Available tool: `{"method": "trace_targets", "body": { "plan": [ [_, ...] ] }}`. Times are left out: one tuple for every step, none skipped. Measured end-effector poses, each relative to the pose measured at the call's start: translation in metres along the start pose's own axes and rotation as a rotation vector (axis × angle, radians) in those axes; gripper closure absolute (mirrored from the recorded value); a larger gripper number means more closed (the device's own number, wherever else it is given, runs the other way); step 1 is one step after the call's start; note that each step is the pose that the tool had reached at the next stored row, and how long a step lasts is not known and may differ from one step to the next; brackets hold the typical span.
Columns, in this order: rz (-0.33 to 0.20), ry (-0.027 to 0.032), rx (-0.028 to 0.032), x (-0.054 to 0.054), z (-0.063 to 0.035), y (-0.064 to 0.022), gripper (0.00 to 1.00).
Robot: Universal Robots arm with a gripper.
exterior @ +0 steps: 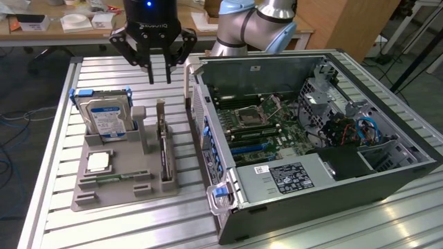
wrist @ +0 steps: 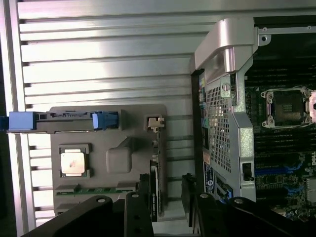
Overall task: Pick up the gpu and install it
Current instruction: 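Pick up the gpu and move the gpu toward the slot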
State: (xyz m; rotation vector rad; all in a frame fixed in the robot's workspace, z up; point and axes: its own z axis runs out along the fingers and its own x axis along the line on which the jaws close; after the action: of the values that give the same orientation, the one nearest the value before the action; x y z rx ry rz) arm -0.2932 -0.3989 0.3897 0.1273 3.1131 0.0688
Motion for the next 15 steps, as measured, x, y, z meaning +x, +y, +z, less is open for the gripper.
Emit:
{"method": "trace_targets", "body": {
  "plan": [
    [0.0,0.0001,0.0,0.0,0.0,0.0,0.65],
    [0.0,0.0,0.0,0.0,0.0,0.0,0.59],
    [0.0,0.0001,0.0001,0.0,0.0,0.0,0.59],
    [0.0,0.0,0.0,0.0,0.0,0.0,0.59],
    [0.0,0.0,0.0,0.0,0.0,0.0,0.59],
    [0.0,0.0,0.0001,0.0,0.0,0.0,0.59],
    [0.0,0.0,0.0001,0.0,0.0,0.0,0.59],
    [0.0,0.0,0.0,0.0,0.0,0.0,0.59],
    [0.0,0.0001,0.0,0.0,0.0,0.0,0.59],
    [0.0,0.0,0.0,0.0,0.0,0.0,0.59],
    [0.0,0.0001,0.0,0.0,0.0,0.0,0.59],
    [0.0,0.0002,0.0002,0.0,0.0001,0.0,0.59],
    [0.0,0.0,0.0,0.0,0.0005,0.0,0.59],
    [0.0,0.0,0.0,0.0001,0.0012,-0.0001,0.59],
    [0.0,0.0,0.0,0.0001,0.0021,-0.0001,0.59]
  ]
}}
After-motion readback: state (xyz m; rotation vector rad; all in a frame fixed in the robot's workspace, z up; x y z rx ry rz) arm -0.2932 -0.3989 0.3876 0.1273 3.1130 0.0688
